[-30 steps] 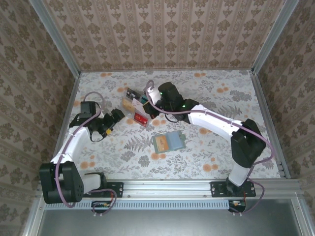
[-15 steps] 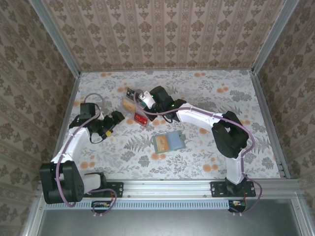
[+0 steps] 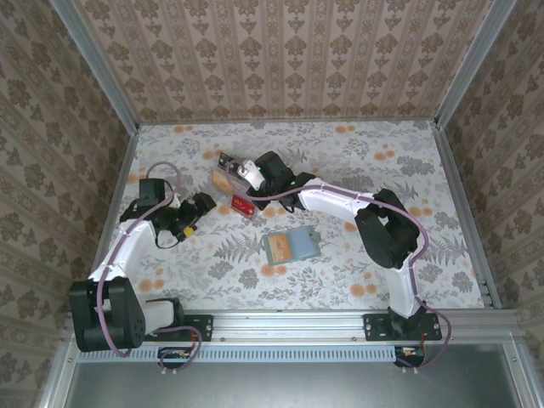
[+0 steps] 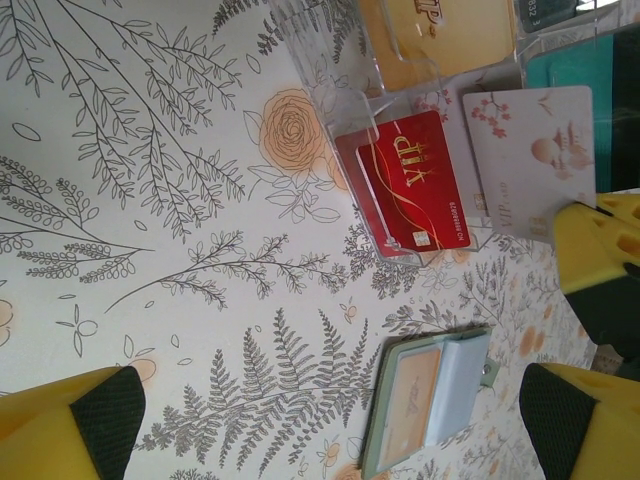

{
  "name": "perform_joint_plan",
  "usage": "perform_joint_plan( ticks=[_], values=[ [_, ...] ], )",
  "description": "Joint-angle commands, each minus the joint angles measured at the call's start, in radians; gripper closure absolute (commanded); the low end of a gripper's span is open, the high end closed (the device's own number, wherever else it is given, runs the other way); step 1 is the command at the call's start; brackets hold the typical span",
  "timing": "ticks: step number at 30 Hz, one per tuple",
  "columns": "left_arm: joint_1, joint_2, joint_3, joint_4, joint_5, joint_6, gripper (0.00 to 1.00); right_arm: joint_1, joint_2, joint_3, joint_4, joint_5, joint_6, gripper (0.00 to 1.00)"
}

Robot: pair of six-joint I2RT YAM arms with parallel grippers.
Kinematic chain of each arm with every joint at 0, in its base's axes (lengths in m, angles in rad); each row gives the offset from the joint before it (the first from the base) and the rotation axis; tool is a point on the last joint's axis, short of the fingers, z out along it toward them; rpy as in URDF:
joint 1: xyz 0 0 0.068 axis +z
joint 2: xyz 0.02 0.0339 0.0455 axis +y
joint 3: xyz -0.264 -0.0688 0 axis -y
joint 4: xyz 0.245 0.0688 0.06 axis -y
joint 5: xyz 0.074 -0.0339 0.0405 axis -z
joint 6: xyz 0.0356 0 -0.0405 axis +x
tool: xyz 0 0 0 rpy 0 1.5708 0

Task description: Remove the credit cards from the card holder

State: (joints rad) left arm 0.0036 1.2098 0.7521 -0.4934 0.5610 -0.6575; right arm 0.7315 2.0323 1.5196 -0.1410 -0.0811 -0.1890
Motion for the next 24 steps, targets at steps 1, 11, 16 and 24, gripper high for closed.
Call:
perform_joint_plan(
  ticks=[1,11,16,24],
  values=[
    [0.004,-0.007,-0.012,0.001,0.018,0.002,0.0,0.006,0.021,0.029,0.019,0.039,-0.033,0.9],
    [-0.004,-0.014,-0.013,0.007,0.02,-0.002,0.0,0.006,-0.049,0.016,0.031,0.034,0.06,0.72],
    [-0.024,-0.016,-0.013,0.015,0.016,-0.008,0.0,0.005,-0.182,-0.054,0.001,0.038,0.195,0.62],
    [-0.114,-0.005,-0.004,0.047,-0.014,-0.039,0.0,0.006,-0.419,-0.316,-0.105,0.03,0.528,0.42]
  ],
)
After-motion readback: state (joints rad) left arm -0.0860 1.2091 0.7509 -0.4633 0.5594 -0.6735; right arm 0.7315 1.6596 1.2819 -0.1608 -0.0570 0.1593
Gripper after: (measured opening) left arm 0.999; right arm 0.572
